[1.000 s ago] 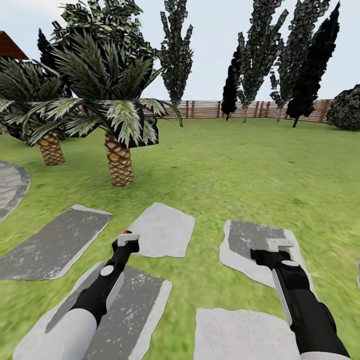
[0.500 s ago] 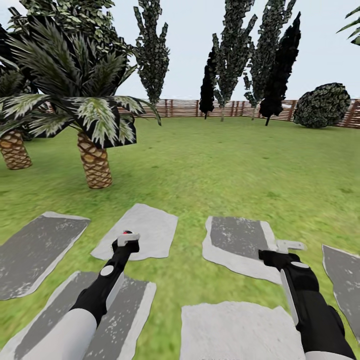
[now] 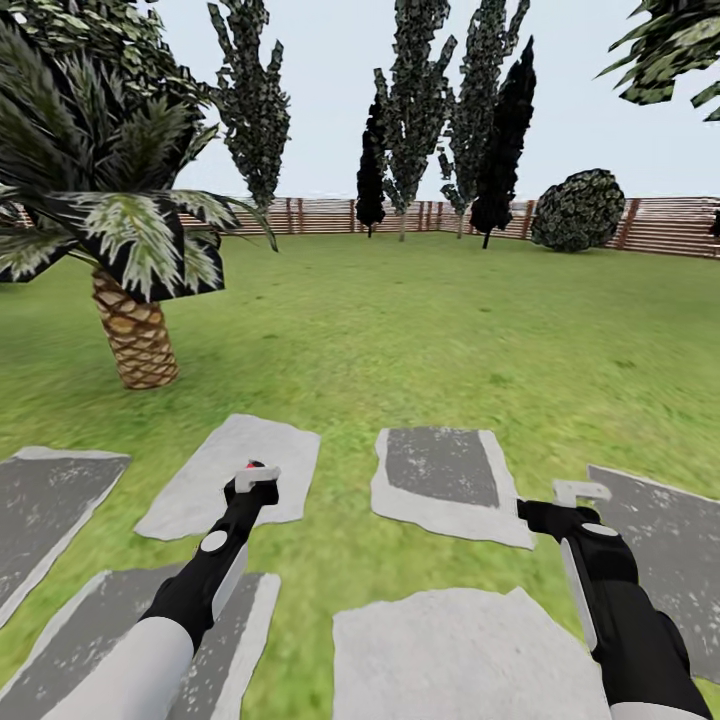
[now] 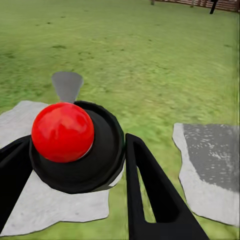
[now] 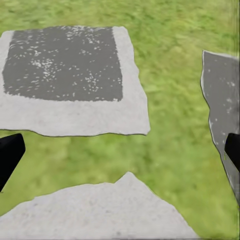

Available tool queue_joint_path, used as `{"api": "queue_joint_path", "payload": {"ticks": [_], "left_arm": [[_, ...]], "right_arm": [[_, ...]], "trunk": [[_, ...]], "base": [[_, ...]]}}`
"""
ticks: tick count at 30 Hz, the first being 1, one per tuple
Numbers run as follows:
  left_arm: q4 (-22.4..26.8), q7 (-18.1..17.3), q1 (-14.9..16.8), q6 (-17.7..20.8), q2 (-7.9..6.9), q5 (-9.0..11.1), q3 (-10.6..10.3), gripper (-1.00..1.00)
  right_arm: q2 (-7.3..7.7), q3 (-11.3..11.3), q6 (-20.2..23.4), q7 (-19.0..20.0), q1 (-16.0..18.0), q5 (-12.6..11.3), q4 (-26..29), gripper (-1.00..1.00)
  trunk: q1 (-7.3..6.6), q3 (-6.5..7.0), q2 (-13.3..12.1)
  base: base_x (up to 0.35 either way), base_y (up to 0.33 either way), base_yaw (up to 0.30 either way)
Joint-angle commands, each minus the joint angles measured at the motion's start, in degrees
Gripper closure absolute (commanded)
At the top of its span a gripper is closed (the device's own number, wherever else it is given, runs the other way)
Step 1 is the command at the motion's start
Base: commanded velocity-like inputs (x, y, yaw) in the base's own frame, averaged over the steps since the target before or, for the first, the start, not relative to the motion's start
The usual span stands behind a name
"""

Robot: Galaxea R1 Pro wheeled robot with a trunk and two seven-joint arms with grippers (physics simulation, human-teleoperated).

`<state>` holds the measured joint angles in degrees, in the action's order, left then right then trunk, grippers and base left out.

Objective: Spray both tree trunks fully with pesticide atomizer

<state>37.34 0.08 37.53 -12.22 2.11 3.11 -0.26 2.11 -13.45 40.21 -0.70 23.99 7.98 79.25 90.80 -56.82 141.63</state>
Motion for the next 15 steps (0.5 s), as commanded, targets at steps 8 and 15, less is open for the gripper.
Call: {"api": "queue_joint_path", "payload": {"ticks": [8, 15], "left_arm": [[0.01, 0.00, 0.00, 0.00, 0.00, -0.03, -0.08, 1.00], [0.01, 0.00, 0.00, 0.00, 0.00, -0.03, -0.09, 1.00]], "right_arm": [[0.00, -0.04, 0.04, 0.00, 0.00, 0.01, 0.02, -1.00], [0.00, -0.09, 0.04, 0.00, 0.00, 0.01, 0.02, -1.00]], "trunk": [[0.00, 0.00, 0.00], [0.00, 0.00, 0.00]], "base": [[0.087, -0.244, -0.272], [0.116, -0.297, -0.272]]}}
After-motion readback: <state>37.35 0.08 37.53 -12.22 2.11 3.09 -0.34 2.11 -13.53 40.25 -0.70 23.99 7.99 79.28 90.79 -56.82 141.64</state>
